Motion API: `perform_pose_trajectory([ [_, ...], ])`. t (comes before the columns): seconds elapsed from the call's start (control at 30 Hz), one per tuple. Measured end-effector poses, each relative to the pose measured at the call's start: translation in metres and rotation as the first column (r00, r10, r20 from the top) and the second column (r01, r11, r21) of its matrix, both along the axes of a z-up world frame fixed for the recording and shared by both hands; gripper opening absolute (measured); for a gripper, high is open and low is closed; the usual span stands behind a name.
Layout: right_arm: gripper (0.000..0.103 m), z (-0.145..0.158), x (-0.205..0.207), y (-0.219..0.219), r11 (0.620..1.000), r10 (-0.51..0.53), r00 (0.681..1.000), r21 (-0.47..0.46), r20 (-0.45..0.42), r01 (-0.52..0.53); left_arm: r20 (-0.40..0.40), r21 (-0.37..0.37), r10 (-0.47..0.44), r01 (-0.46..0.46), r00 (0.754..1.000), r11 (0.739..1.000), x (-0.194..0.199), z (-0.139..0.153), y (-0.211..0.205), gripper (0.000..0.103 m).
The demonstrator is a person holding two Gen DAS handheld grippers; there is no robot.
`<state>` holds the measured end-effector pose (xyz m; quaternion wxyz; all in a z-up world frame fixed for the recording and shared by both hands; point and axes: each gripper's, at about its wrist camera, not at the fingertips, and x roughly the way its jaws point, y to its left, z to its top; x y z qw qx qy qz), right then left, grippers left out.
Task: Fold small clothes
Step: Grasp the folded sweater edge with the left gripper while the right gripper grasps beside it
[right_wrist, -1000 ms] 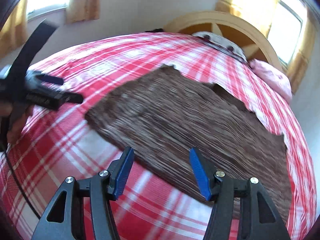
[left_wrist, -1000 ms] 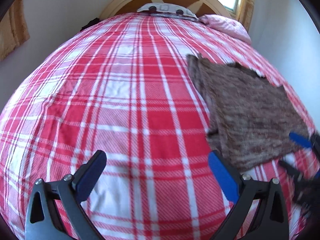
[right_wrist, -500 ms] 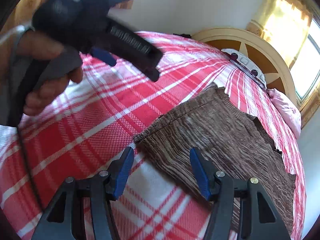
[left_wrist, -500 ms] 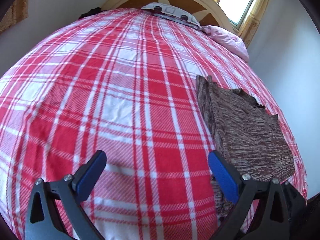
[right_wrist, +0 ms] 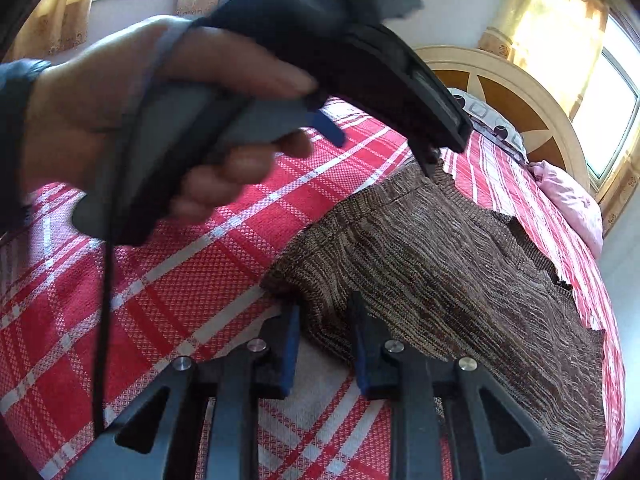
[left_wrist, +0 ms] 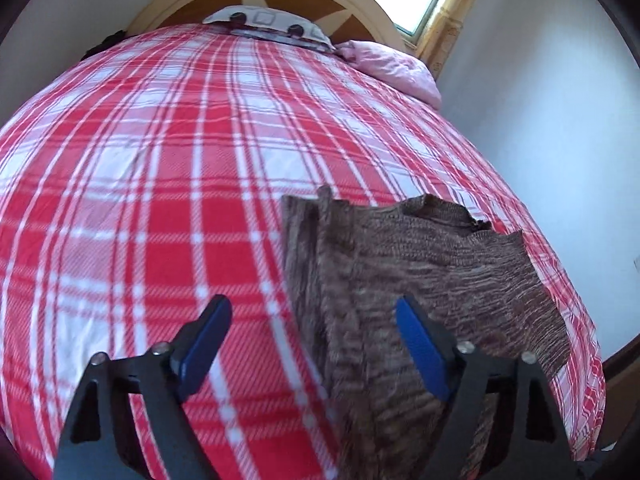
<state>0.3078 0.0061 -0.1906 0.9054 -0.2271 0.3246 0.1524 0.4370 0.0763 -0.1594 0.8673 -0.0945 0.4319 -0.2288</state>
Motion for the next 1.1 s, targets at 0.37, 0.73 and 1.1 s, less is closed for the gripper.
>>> perform_pose_trajectory([
  [0.37,0.014,-0.002,-0.002,0.001,1.000,-0.012,1.000,-0.001,0.011,0.012,-0.022,0.019,-0.018,0.018,1.000,1.000,0.034,-0.017,-0.017,0.051],
  [0.73,0.007,0.015,-0.001,-0.025,0.988,-0.033,0.999,0.147,-0.025,0.037,-0.019,-0.047,-0.013,0.013,1.000,0.999,0.028,-0.004,-0.017,0.009],
  [1.1,0.007,0.045,-0.021,-0.083,0.941,-0.085,0.996,0.327,-0.005,0.082,0.001,-0.155,-0.002,0.002,1.000,0.988,0.023,0.027,-0.026,0.009],
])
